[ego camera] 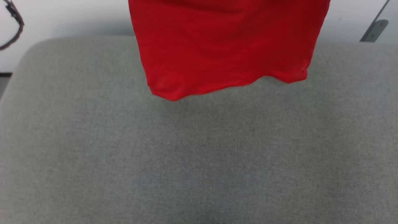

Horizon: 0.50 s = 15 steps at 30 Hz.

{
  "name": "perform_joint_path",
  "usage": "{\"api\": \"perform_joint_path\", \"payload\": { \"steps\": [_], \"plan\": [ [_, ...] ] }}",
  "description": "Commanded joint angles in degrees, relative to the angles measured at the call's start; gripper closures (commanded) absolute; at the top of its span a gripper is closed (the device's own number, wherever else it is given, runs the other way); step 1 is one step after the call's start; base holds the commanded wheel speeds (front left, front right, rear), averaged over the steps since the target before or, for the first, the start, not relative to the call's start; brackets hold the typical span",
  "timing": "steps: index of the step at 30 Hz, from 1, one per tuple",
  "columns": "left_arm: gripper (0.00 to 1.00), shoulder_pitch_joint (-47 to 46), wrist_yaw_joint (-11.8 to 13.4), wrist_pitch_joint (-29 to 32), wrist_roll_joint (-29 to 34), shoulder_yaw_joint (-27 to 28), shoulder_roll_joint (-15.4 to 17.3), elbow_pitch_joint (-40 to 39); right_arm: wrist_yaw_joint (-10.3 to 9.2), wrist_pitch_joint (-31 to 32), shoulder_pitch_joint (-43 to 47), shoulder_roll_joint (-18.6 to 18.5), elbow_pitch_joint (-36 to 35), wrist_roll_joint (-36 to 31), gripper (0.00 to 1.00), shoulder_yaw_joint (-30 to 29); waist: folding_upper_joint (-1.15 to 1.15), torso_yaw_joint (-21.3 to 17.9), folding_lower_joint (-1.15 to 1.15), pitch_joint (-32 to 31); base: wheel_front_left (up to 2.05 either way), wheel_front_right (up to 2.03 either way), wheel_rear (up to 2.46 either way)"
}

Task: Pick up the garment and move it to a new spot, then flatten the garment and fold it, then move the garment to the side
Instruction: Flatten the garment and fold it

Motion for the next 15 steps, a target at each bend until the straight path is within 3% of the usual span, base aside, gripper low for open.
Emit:
{"api": "perform_joint_path", "payload": {
  "steps": [1,8,15],
  "plan": [
    [1.0,-1.1,-0.2,-0.7,0.3,-0.1,-0.2,0.4,-0.08,-1.0,-1.1,-0.1,0.6,-0.5,1.0,0.3,0.0,0.0,0.0,2.8,0.0,0.0,0.0],
    [1.0,-6.7,-1.3,-7.9,3.0,-0.9,-2.2,5.0,-0.08,-10.7,-7.4,-1.1,7.0,-4.6,1.0,3.0,0.0,0.0,0.0,10.6,0.0,0.0,0.0],
    [1.0,-12.9,-1.5,-22.3,6.1,-0.7,-4.8,9.6,-0.09,-25.0,-14.0,-2.5,13.5,-15.0,1.0,7.2,0.0,0.5,0.0,15.8,0.0,0.0,0.0]
  ]
}}
